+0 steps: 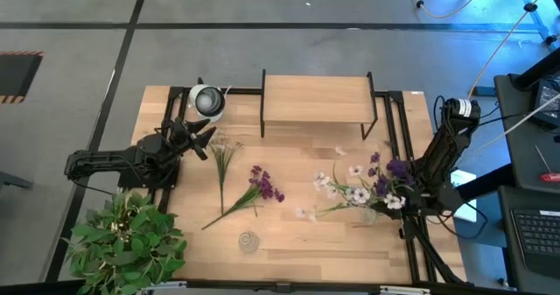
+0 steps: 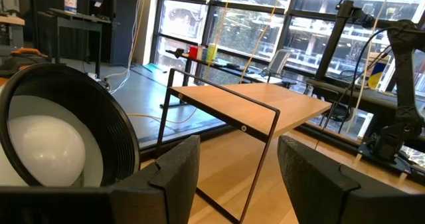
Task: Pick and place flowers into a vace then onto a shelf
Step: Put the bottom white flowers into the right transparent vase
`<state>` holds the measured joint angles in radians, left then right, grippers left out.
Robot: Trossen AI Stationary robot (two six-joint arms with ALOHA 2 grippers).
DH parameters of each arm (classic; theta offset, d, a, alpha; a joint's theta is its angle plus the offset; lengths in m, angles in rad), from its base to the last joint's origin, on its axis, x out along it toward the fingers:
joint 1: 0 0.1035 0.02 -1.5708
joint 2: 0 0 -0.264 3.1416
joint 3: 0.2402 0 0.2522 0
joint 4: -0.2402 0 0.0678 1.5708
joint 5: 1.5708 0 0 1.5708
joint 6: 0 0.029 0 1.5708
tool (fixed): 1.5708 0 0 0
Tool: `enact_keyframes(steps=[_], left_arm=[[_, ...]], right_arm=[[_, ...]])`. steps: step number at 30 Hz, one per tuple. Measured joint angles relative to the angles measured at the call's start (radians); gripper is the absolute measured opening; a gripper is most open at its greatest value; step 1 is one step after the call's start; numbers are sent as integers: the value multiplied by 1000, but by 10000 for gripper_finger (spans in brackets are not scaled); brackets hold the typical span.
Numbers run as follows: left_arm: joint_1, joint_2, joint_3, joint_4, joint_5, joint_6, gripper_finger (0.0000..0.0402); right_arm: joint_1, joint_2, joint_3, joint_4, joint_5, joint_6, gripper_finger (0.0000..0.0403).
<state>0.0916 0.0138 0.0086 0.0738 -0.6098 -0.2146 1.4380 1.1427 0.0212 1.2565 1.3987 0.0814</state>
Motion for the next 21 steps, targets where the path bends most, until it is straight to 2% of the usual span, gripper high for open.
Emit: enact_keyframes(steps=[8, 15, 21], left_arm=[[0, 0, 0, 0, 0, 0, 196], [0, 0, 0, 0, 0, -42, 196], [0, 0, 0, 0, 0, -61, 196]], right_arm=[[-40, 0, 2, -32, -6, -4, 0], [-110, -1, 3, -109, -73, 64, 0], [-115, 2, -1, -112, -73, 44, 0]])
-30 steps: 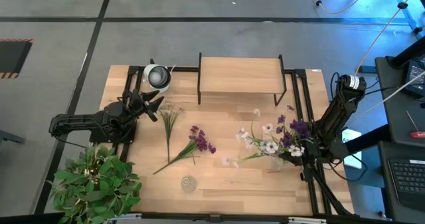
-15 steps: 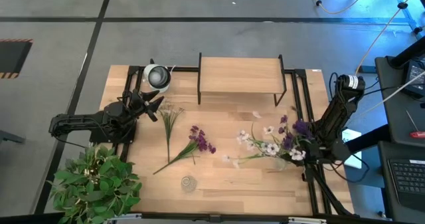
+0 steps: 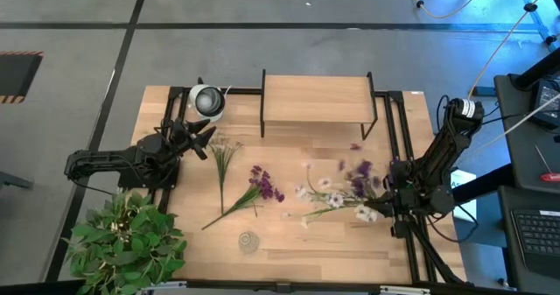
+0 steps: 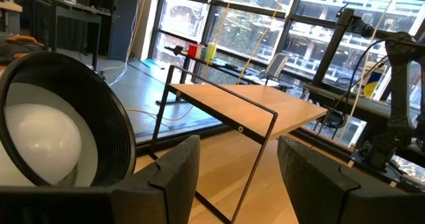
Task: Pick and place flowers into a vace then onto a shelf
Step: Put the bottom white flowers into the right transparent vase
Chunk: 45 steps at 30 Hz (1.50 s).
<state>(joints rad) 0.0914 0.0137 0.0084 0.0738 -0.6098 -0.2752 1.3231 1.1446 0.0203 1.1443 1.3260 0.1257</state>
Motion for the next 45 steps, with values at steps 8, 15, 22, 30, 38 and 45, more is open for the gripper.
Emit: enact_keyframes(steps=[8, 15, 22, 30, 38, 45], left_arm=[[0, 0, 0, 0, 0, 0, 196], [0, 0, 0, 0, 0, 0, 196], [0, 0, 0, 0, 0, 0, 196], [0, 0, 0, 0, 0, 0, 196], [0, 0, 0, 1, 0, 0, 196], [0, 0, 0, 2, 0, 0, 196]], right_arm=[[0, 0, -1, 34, -1, -27, 0], [3, 0, 0, 38, 28, -27, 0], [65, -1, 7, 41, 94, -10, 0], [180, -2, 67, 42, 244, -129, 0], [200, -1, 67, 41, 245, -107, 0], [200, -1, 67, 42, 244, -107, 0]])
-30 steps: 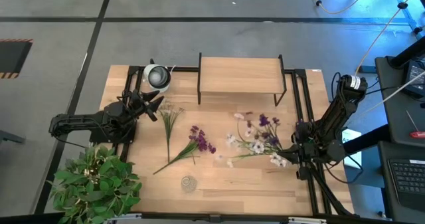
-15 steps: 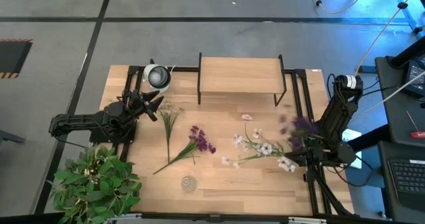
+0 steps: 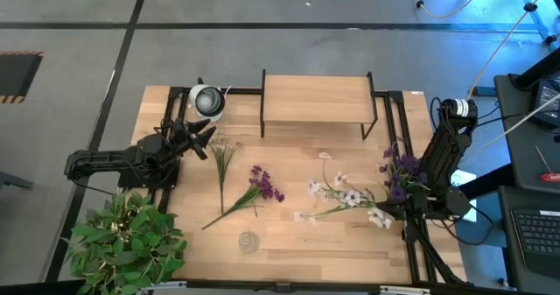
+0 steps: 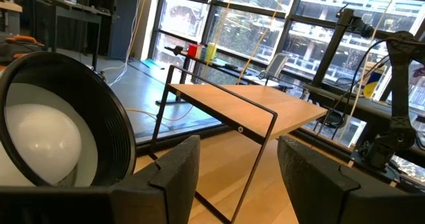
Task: Pick and place flowers into a vace then onto a shelf
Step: Put the bottom white flowers into the right transparent vase
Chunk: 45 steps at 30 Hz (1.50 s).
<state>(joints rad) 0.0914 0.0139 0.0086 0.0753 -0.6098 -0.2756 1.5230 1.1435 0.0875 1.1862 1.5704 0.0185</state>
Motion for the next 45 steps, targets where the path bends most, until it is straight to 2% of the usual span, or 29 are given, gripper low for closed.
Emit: enact_keyframes(steps=[6, 17, 23, 27, 36, 41, 45], left_arm=[[0, 0, 0, 0, 0, 0, 196], [0, 0, 0, 0, 0, 0, 196], [0, 0, 0, 0, 0, 0, 196], [0, 0, 0, 0, 0, 0, 196], [0, 0, 0, 0, 0, 0, 196], [0, 0, 0, 0, 0, 0, 196], [0, 0, 0, 0, 0, 0, 196]], right_arm=[[0, 0, 1, 36, 0, -23, 0], [0, -1, 156, 54, 0, -291, 0], [-1, -39, 298, 54, 0, -299, 0], [-2, -97, 420, 55, 1, -397, 0], [-59, -183, 788, 29, -4, -993, 0], [-73, -250, 905, -116, -4, -970, 0], [-163, -262, 910, -126, -25, -992, 0]])
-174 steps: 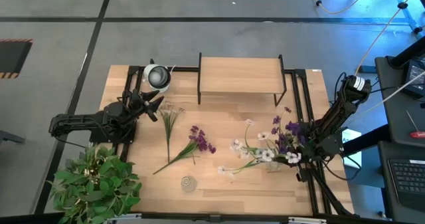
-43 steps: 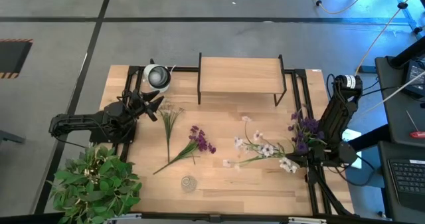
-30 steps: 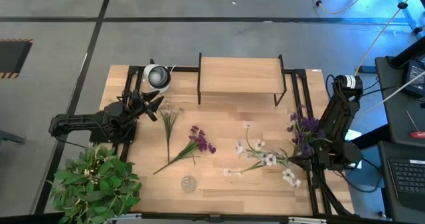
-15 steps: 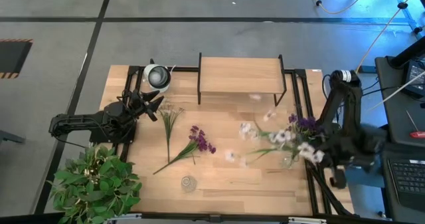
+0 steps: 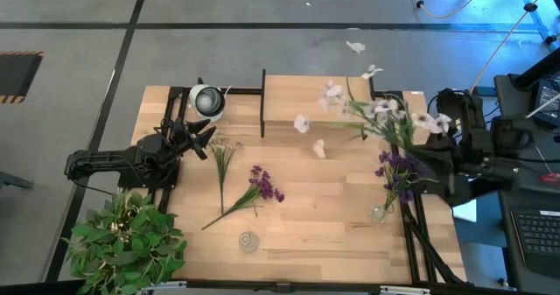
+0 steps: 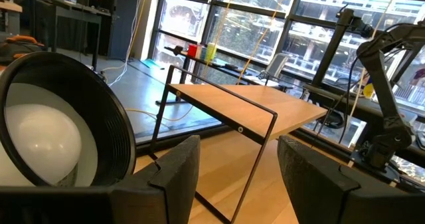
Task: Pick and place flowers into a vace then onto a shelf
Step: Put the bottom white flowers into the right transparent vase
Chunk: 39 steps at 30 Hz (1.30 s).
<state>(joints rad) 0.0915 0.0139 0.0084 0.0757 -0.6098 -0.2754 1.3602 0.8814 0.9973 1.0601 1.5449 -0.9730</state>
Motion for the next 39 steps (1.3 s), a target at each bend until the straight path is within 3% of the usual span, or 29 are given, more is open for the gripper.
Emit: enact_keyframes(steps=[9, 15, 20, 24, 27, 32, 39], left_arm=[[0, 0, 0, 0, 0, 0, 196], [0, 0, 0, 0, 0, 0, 196], [0, 0, 0, 2, 0, 0, 196], [0, 0, 0, 3, -2, 0, 196], [0, 0, 0, 3, -2, 0, 196], [0, 0, 0, 3, -1, 0, 196], [0, 0, 0, 28, -1, -3, 196]], right_arm=[[-108, -34, -4, 0, 19, -2, 0], [-151, -45, -4, -6, -200, -60, 0], [-178, -63, -4, -60, -271, -48, 0], [-205, -93, -3, -264, -468, 94, 0], [-268, -124, -4, -458, -583, 293, 0], [-448, -140, 34, -744, -816, 616, 0], [-750, -102, 91, -989, -1114, 869, 0]])
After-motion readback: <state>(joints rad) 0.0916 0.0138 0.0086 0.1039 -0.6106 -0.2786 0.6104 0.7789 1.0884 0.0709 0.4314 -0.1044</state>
